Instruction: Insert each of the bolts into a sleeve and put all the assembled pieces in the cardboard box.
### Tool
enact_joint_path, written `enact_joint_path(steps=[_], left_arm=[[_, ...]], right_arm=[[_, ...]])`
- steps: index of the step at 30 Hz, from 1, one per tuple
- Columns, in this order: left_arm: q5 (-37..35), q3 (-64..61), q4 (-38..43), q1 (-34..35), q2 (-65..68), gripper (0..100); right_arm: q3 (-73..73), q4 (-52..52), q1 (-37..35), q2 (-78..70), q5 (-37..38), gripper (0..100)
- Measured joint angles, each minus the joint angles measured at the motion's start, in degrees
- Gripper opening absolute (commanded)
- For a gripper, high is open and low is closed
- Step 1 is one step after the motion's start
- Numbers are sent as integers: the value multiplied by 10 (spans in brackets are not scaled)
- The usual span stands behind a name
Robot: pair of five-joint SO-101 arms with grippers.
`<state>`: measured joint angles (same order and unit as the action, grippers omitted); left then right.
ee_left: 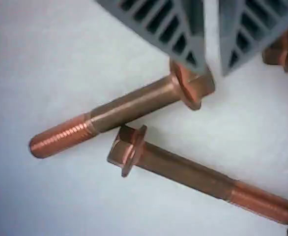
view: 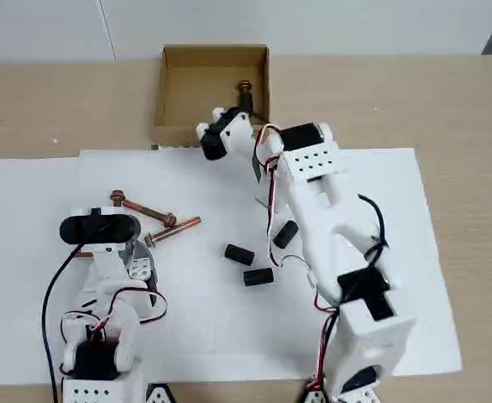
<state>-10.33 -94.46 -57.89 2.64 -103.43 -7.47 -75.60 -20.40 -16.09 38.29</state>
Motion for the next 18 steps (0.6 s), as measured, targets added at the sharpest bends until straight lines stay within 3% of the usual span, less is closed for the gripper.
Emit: enact_joint_path(steps=[18], left_arm=[[0, 0, 0, 0, 0, 6]], right_arm=[[-2, 83, 22, -109, 46, 195]])
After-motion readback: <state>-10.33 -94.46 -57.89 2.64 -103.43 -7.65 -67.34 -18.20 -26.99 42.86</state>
